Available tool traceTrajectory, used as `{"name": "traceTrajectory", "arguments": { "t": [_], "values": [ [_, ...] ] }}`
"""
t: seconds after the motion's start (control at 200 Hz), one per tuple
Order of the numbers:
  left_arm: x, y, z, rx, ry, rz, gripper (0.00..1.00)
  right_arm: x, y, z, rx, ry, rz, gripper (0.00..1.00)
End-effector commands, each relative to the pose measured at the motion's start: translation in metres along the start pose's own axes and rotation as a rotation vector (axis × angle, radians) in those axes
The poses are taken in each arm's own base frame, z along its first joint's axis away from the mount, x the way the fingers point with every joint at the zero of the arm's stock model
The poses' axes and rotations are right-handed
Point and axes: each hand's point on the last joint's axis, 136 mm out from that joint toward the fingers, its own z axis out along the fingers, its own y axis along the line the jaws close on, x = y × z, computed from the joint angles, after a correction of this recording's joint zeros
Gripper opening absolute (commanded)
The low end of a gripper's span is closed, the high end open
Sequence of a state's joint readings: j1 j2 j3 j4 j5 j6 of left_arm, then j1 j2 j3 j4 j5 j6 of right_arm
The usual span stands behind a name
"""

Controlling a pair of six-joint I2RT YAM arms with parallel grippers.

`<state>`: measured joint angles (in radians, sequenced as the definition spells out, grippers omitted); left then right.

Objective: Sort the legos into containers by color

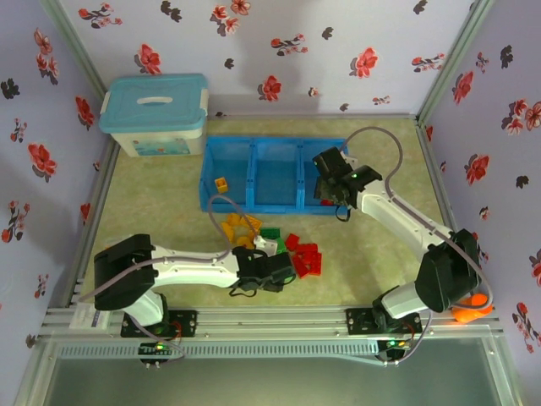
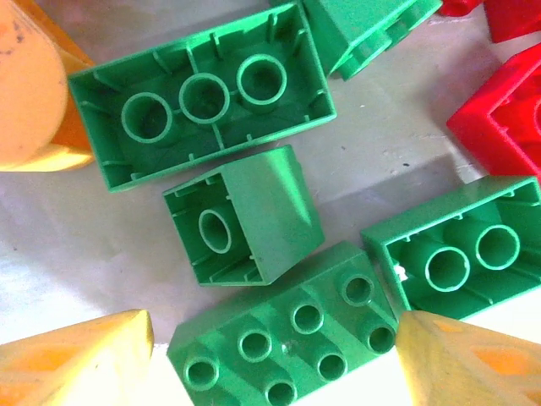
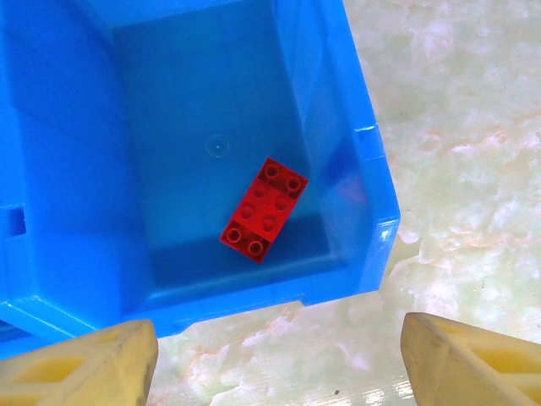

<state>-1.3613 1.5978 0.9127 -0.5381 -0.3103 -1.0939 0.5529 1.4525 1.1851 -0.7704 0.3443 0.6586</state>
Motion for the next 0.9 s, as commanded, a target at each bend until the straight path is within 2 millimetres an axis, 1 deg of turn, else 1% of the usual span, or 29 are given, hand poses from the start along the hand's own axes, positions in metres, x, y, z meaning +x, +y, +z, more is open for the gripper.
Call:
{"name": "traceTrajectory", "arguments": {
  "t": [0.0, 0.24, 0.535, 0.715, 0.895],
  "values": [
    [0.000, -0.003, 0.002, -0.008, 0.007, -0.008, 0.76, 0.000, -0.004, -0.004, 0.008, -0.027, 0.019, 0.76],
    [0.008, -0.002, 0.010, -0.015, 0.040, -0.011, 0.77, 0.003, -0.005, -0.002, 0.008, -0.021, 0.023, 0.76],
    [0.012, 0.005, 0.009, -0.021, 0.046, -0.022, 0.76, 0.006, -0.006, -0.001, 0.009, -0.019, 0.026, 0.76],
    [0.020, 0.010, 0.011, -0.027, 0.069, -0.011, 0.76, 0.008, -0.006, 0.000, 0.008, -0.017, 0.027, 0.76],
    [0.024, 0.014, 0.012, -0.023, 0.078, -0.003, 0.73, 0.010, -0.006, 0.001, 0.009, -0.015, 0.034, 0.76]
  ]
}}
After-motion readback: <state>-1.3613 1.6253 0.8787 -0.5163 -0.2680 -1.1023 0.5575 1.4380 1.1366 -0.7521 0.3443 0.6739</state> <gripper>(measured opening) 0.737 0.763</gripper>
